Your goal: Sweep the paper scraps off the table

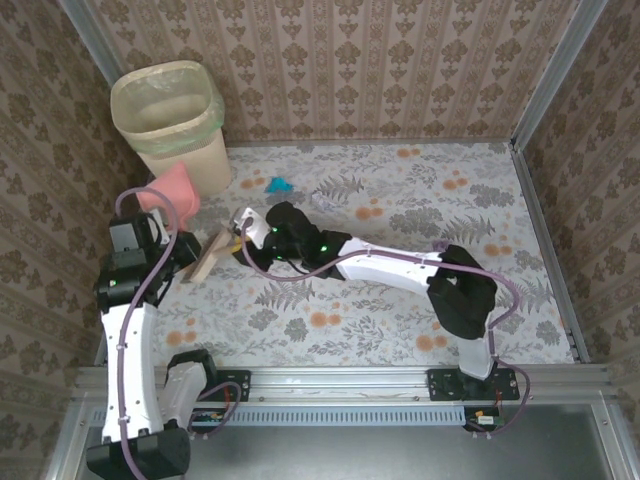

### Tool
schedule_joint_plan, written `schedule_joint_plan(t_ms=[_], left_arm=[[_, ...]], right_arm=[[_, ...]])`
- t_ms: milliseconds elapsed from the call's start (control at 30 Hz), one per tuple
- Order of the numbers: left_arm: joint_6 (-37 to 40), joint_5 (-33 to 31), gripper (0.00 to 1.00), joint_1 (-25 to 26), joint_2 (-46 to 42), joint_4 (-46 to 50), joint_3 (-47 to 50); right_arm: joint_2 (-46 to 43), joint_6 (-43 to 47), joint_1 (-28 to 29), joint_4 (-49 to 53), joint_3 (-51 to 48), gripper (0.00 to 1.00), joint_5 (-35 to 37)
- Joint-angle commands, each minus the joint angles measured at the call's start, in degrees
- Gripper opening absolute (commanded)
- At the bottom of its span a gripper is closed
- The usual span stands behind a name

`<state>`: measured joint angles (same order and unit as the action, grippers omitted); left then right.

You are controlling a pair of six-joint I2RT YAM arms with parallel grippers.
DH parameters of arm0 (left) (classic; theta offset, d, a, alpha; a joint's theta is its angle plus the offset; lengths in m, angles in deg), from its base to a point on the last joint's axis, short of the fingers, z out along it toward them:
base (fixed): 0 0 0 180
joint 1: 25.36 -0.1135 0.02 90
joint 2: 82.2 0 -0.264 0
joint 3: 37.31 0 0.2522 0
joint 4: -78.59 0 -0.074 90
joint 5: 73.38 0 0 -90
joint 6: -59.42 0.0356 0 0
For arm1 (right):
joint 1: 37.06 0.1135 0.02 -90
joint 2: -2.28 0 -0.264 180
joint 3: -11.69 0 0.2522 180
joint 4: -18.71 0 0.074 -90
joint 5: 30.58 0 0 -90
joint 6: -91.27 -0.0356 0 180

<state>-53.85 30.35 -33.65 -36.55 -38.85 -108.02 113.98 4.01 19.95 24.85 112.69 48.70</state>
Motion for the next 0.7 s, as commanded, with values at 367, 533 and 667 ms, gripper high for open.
schedule_joint_plan(t_ms=[367, 533, 667], left_arm=[[1.7, -2.1, 0.00, -2.1, -3.4, -1.1, 0.8], [1.8, -1.2, 0.00, -2.2, -2.9, -1.1, 1.0], [1.7, -0.6, 0.00, -2.2, -2.7, -0.9, 1.1]], right_arm=[[11.1, 4.2, 1.3, 4.6, 15.9, 0.00, 4.2], [7.7, 7.5, 0.9, 6.5, 11.0, 0.00, 7.1], [3.2, 9.0, -0.8, 7.0, 4.5, 0.00, 8.2]])
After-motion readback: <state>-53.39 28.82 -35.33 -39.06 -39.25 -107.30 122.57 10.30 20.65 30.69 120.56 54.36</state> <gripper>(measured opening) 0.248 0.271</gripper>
